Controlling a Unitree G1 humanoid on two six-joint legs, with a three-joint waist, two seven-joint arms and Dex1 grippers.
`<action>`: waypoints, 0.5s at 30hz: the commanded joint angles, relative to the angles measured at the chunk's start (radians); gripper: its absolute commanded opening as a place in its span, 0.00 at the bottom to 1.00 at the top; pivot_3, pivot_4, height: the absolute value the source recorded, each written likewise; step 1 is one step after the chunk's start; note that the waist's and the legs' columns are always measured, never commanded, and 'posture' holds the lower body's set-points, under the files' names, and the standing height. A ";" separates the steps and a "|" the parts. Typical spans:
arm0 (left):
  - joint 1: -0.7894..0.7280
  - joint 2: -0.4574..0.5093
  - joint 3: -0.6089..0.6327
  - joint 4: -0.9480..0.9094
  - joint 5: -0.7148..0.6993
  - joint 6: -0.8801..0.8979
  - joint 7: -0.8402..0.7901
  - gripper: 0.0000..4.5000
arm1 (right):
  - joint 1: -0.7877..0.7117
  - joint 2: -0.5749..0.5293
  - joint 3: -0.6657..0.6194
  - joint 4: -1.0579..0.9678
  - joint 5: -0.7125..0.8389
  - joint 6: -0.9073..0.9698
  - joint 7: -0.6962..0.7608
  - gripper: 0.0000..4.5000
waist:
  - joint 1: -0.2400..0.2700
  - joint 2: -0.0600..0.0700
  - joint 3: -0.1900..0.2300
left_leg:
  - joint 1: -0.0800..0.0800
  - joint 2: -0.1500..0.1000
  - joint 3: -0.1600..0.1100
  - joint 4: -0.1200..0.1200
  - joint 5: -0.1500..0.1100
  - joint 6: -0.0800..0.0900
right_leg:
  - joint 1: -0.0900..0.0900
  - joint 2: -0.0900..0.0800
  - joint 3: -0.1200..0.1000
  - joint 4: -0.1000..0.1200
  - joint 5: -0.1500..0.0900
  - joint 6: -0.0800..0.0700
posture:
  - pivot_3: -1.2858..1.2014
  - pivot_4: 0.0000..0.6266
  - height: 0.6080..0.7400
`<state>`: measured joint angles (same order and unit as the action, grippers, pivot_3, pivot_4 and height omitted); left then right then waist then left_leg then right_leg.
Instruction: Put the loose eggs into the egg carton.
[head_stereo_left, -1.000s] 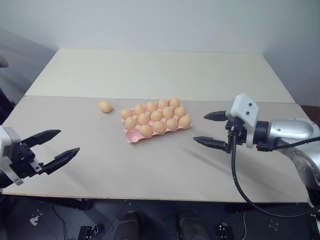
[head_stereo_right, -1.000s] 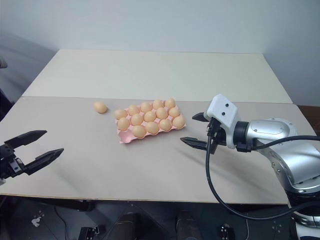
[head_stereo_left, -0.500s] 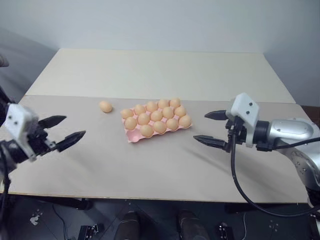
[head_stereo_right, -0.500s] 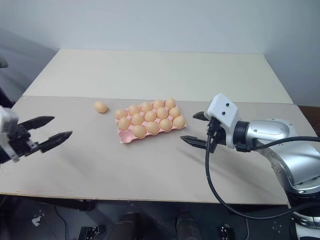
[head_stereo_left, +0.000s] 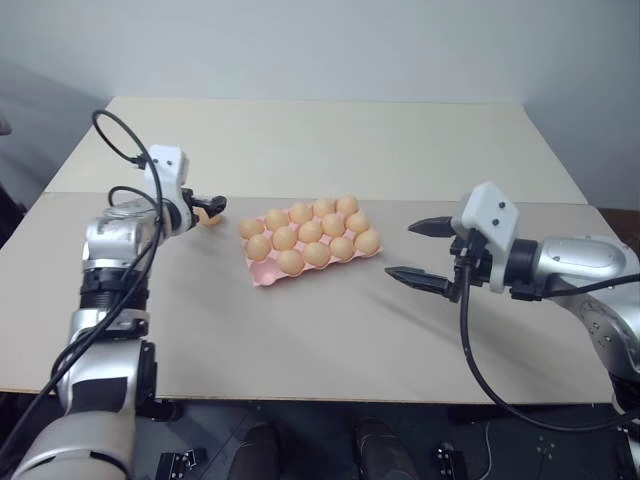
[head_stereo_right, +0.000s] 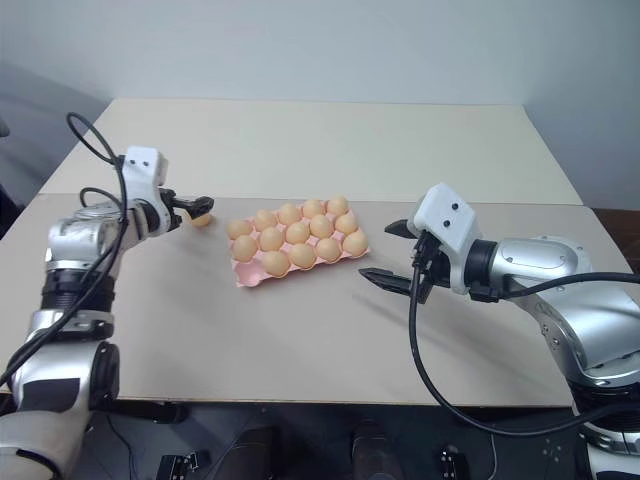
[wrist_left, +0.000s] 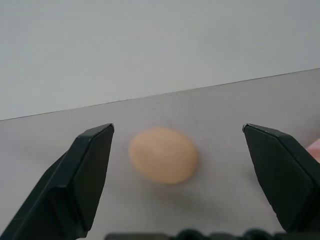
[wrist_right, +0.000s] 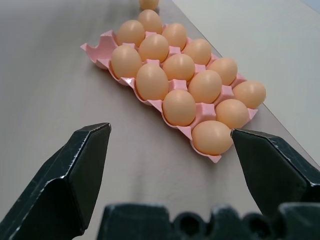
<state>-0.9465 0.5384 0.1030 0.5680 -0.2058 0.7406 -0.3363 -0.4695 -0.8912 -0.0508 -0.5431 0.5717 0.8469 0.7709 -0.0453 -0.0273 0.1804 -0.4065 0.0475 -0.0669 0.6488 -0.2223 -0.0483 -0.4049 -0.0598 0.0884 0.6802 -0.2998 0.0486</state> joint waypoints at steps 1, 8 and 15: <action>-0.091 -0.030 0.042 0.134 0.035 -0.038 0.123 0.99 | -0.009 -0.007 -0.037 -0.041 0.010 -0.001 -0.011 1.00 | 0.000 0.000 0.000 | 0.000 0.000 0.000 0.000 0.000 0.000 | 0.000 0.000 0.000 0.000 0.000 0.000 | 0.52 0.24 1.00; -0.157 -0.084 0.104 0.315 0.033 -0.104 0.231 0.99 | 0.012 -0.026 -0.068 -0.061 0.021 0.009 -0.016 1.00 | 0.002 0.000 0.000 | 0.000 0.000 0.000 0.000 0.000 0.000 | 0.000 0.000 0.000 0.000 0.000 0.000 | 0.52 0.24 1.00; -0.200 -0.115 0.127 0.465 0.040 -0.195 0.238 0.99 | 0.006 -0.030 -0.072 -0.055 0.019 0.004 -0.017 1.00 | 0.005 0.000 0.000 | -0.001 -0.001 -0.001 0.001 0.000 0.000 | 0.000 -0.001 -0.001 0.000 0.000 0.001 | 0.52 0.24 1.00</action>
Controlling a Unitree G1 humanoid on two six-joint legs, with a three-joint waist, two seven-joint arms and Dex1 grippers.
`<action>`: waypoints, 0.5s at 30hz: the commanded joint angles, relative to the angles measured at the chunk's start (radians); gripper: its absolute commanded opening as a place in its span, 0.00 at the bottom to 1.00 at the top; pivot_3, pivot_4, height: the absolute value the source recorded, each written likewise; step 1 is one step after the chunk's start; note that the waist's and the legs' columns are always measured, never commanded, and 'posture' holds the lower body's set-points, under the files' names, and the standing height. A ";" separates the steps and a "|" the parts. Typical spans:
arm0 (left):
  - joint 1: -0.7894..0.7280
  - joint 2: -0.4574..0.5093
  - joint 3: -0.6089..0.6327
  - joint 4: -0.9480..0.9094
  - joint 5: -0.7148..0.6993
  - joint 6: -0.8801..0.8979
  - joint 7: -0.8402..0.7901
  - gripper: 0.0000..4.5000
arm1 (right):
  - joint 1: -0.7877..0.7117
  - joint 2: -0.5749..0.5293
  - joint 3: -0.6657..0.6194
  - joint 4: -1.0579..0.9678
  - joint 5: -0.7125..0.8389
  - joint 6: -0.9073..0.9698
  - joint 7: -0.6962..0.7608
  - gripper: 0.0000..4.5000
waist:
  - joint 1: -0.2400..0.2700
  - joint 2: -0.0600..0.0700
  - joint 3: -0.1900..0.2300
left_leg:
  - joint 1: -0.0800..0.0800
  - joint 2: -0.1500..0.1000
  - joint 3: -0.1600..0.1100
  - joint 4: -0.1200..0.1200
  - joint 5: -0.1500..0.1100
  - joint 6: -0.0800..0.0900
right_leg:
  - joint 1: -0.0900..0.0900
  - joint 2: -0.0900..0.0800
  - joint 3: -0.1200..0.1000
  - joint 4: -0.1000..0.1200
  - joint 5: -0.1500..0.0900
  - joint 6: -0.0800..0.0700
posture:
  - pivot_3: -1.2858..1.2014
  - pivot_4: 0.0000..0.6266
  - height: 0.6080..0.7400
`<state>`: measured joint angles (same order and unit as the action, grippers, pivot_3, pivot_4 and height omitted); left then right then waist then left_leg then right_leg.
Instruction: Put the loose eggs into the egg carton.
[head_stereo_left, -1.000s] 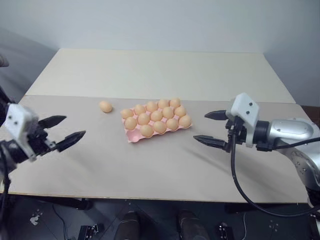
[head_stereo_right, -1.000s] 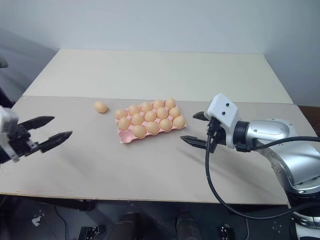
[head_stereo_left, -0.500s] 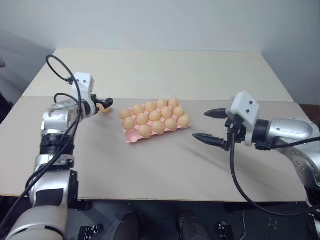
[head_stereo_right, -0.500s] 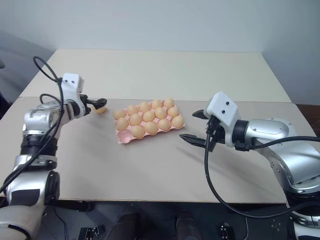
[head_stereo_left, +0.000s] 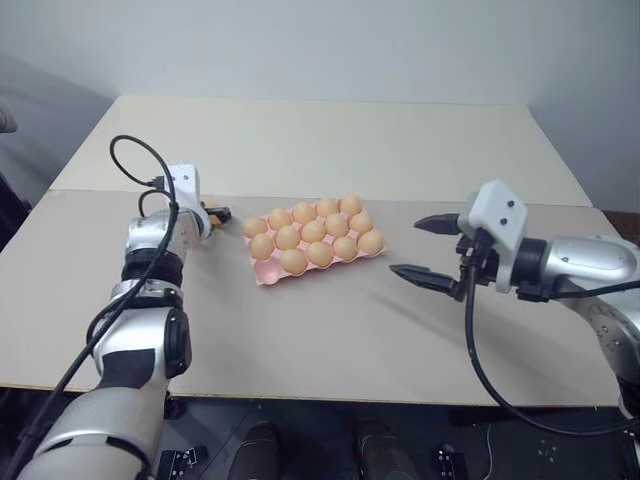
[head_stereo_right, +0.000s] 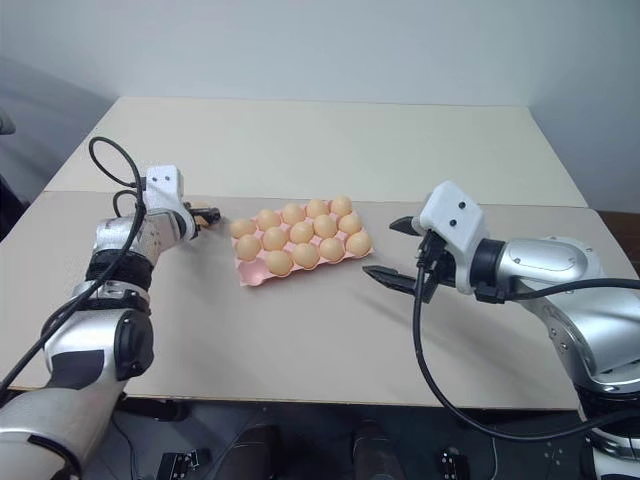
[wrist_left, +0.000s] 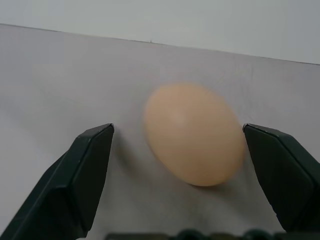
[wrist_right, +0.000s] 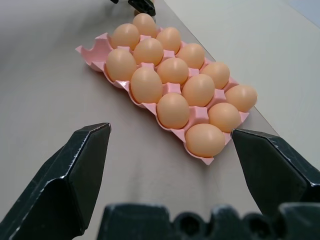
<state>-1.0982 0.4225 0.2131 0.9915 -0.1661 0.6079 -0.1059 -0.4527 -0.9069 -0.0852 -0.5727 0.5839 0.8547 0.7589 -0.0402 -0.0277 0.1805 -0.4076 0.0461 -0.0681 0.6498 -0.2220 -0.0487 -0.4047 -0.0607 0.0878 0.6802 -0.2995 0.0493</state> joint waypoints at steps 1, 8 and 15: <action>-0.056 -0.003 0.019 0.063 0.002 -0.079 0.009 0.99 | -0.011 -0.013 -0.037 -0.025 0.007 -0.005 -0.005 1.00 | -0.001 0.000 0.000 | 0.000 0.000 0.000 0.000 0.000 0.000 | 0.000 0.000 0.000 0.000 0.000 0.000 | 0.52 0.24 1.00; -0.093 -0.016 0.028 0.161 0.011 -0.155 0.022 0.81 | -0.013 -0.009 -0.036 -0.024 0.006 -0.010 -0.008 1.00 | -0.002 0.000 0.000 | 0.000 0.000 -0.001 0.000 0.000 0.000 | 0.000 0.000 0.000 0.000 0.000 0.000 | 0.52 0.24 1.00; -0.084 -0.007 0.015 0.148 0.018 -0.164 -0.019 0.47 | -0.002 -0.011 -0.050 -0.036 0.017 -0.001 -0.015 1.00 | -0.002 0.000 0.000 | 0.000 0.000 -0.001 0.000 0.000 0.000 | 0.000 0.000 0.000 0.001 0.000 0.000 | 0.52 0.24 1.00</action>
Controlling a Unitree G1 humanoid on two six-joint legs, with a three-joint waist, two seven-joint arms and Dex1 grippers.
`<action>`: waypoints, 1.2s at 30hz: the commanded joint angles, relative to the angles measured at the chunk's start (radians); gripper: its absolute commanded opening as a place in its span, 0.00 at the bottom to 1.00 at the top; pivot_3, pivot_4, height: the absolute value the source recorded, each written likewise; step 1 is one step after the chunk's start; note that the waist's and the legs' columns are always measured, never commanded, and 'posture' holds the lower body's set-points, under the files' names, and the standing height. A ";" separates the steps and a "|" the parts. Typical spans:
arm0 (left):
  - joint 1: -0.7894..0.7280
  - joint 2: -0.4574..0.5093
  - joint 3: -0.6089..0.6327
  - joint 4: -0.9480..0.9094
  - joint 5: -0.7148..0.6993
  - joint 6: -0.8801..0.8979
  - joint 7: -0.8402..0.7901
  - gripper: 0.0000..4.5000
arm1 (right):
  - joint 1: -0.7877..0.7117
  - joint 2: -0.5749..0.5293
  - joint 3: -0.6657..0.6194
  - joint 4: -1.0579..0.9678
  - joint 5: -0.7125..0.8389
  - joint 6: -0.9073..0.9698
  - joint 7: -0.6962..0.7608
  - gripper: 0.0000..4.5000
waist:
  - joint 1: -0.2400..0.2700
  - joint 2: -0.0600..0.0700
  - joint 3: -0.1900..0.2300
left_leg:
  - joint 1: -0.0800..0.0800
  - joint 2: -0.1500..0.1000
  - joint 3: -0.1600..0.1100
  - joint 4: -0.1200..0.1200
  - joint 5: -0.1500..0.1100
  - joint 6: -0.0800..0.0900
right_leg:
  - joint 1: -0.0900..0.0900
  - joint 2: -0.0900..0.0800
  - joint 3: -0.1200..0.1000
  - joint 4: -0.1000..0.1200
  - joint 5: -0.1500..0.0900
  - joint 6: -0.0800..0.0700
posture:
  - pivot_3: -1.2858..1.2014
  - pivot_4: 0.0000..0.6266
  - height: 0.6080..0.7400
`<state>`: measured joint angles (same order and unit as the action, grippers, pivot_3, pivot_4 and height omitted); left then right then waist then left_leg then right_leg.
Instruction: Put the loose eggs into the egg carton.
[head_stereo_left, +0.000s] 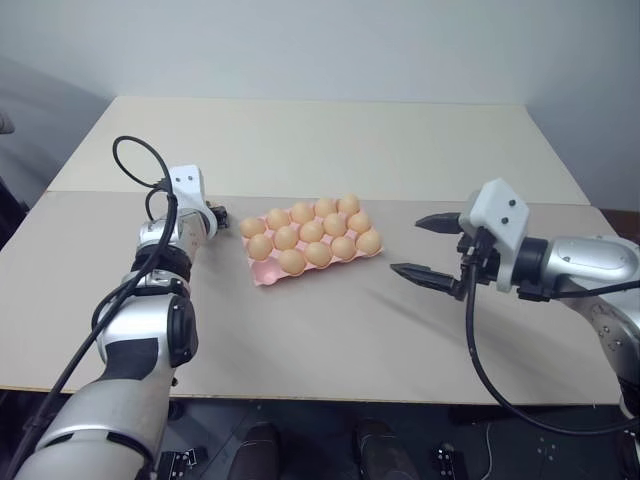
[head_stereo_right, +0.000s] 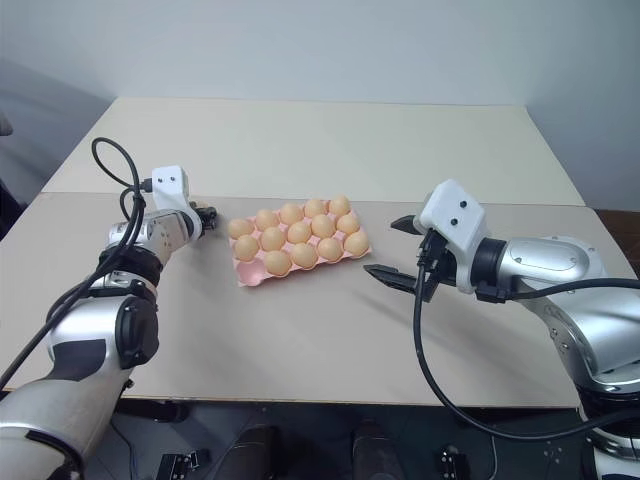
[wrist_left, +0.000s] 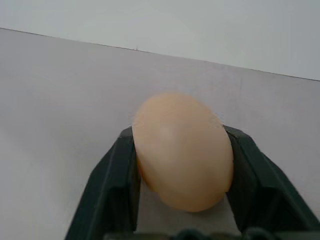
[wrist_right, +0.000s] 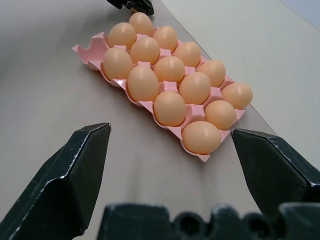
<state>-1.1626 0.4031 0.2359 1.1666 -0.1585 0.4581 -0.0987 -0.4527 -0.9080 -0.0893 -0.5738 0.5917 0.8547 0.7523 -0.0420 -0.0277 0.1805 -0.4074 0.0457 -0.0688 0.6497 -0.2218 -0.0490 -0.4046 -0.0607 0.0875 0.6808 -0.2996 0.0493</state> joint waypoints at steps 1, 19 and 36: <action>-0.017 0.015 -0.013 -0.036 0.014 -0.011 -0.030 0.47 | 0.000 -0.011 -0.047 -0.036 0.011 -0.001 -0.010 1.00 | 0.000 0.000 0.000 | 0.000 0.000 0.000 0.000 0.000 0.000 | 0.000 0.000 0.000 0.000 0.000 0.000 | 0.52 0.24 1.00; 0.572 0.460 -0.111 -1.163 -0.301 0.281 -0.931 0.47 | 0.077 -0.018 -0.099 -0.080 0.043 -0.001 -0.016 1.00 | -0.006 0.001 0.000 | 0.002 0.001 -0.001 -0.004 0.004 -0.006 | 0.001 0.000 -0.001 0.001 0.000 0.000 | 0.52 0.24 1.00; 0.557 0.308 -0.291 -1.125 -0.188 0.150 -0.921 0.47 | 0.090 -0.019 -0.122 -0.110 0.070 0.019 -0.057 1.00 | -0.003 0.000 0.000 | 0.001 0.001 -0.001 -0.003 0.003 -0.005 | 0.001 0.001 -0.001 0.000 0.000 0.000 | 0.52 0.24 1.00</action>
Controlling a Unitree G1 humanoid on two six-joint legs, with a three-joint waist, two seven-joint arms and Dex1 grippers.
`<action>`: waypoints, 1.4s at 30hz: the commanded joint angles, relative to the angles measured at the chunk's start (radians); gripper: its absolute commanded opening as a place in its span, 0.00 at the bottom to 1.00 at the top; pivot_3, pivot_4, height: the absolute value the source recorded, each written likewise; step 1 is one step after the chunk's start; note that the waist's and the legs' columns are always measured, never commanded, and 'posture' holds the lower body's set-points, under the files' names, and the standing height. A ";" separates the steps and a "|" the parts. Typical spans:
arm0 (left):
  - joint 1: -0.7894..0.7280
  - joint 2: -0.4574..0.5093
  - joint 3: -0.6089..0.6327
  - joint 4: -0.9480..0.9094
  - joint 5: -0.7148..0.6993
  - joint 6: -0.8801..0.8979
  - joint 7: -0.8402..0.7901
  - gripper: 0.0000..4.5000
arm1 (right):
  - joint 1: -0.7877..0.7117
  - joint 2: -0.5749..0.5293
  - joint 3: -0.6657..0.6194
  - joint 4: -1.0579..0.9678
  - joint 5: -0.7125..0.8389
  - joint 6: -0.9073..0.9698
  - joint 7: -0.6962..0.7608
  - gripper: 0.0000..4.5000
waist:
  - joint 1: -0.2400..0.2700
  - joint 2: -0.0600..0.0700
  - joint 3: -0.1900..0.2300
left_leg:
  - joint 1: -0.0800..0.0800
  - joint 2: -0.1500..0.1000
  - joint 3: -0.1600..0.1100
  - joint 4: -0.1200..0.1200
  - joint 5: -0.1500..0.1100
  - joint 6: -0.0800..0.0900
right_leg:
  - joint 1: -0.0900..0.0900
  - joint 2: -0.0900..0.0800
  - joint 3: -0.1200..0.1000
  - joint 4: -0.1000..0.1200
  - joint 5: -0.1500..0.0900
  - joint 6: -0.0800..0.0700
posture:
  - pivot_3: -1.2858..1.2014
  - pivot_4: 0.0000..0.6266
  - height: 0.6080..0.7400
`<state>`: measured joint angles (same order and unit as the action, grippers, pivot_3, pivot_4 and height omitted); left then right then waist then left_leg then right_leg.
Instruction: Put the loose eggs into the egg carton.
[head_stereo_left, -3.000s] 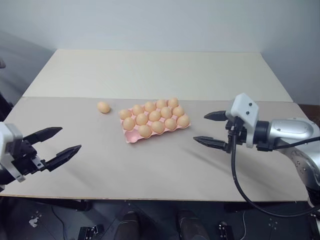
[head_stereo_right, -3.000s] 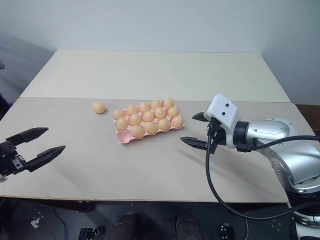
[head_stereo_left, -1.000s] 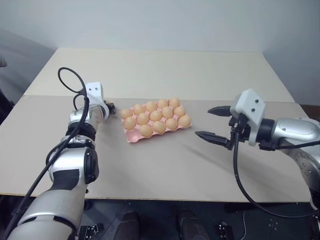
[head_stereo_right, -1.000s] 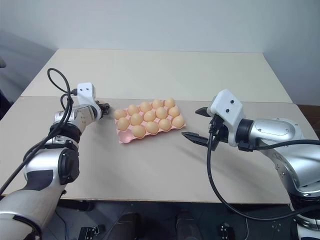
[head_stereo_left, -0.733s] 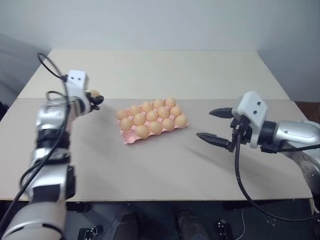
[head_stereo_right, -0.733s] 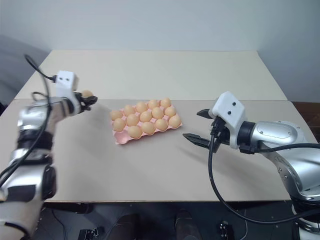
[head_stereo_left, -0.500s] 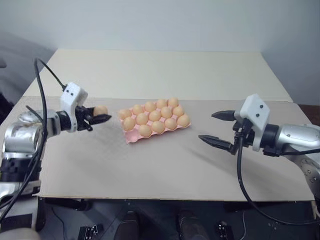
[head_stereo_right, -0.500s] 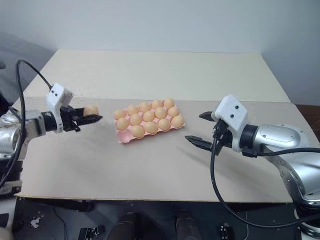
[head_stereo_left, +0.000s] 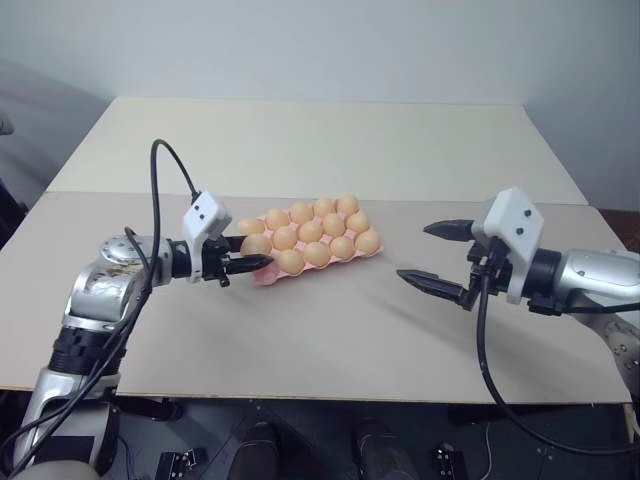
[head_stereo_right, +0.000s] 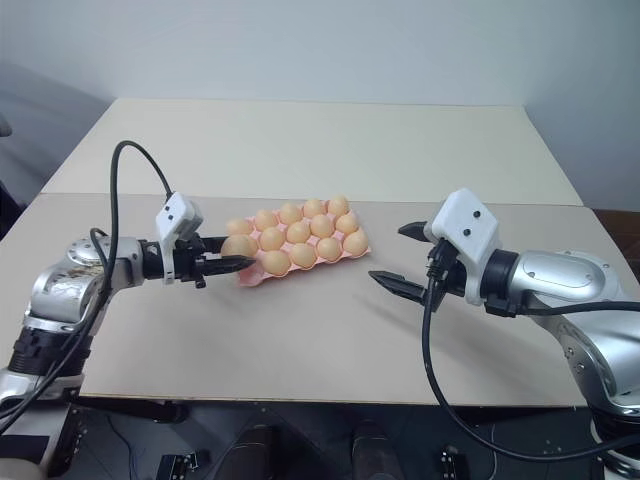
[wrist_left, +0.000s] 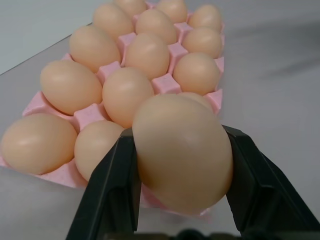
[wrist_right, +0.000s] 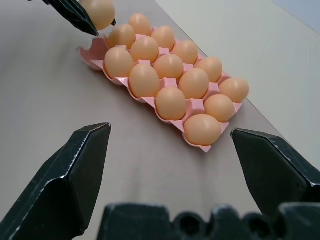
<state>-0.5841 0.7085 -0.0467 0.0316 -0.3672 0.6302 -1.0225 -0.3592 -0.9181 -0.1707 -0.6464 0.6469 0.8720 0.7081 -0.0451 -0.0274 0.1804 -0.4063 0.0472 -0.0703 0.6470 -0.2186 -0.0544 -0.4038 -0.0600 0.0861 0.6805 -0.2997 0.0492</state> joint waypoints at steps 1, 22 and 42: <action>-0.023 0.005 -0.018 0.015 0.034 -0.026 0.005 0.47 | -0.002 -0.009 -0.042 -0.040 0.016 0.003 -0.016 1.00 | 0.000 0.000 0.000 | 0.000 0.000 0.000 0.000 0.000 0.000 | 0.000 0.000 0.000 0.000 0.000 0.000 | 0.52 0.24 1.00; 0.016 0.036 0.010 -0.056 0.045 -0.012 0.023 0.99 | -0.001 0.002 -0.037 -0.033 0.014 -0.017 -0.024 1.00 | 0.001 0.000 0.000 | 0.000 0.000 0.000 0.000 0.000 0.000 | 0.000 0.000 0.000 0.000 0.000 0.000 | 0.52 0.24 1.00; 0.582 0.232 0.690 -0.317 -0.237 -0.132 -0.258 0.99 | 0.032 -0.022 -0.031 0.093 -0.032 -0.189 0.155 1.00 | 0.004 0.000 0.000 | 0.001 0.001 0.001 -0.002 0.000 0.000 | 0.000 0.000 0.000 -0.002 0.000 0.000 | 0.52 0.24 1.00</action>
<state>-0.0199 0.9433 0.5895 -0.2350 -0.5765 0.5373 -1.2574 -0.3302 -0.9257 -0.1746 -0.5506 0.6188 0.7303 0.8348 -0.0412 -0.0270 0.1807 -0.4058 0.0487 -0.0697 0.6451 -0.2188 -0.0543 -0.4036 -0.0601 0.0853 0.6786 -0.2999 0.0489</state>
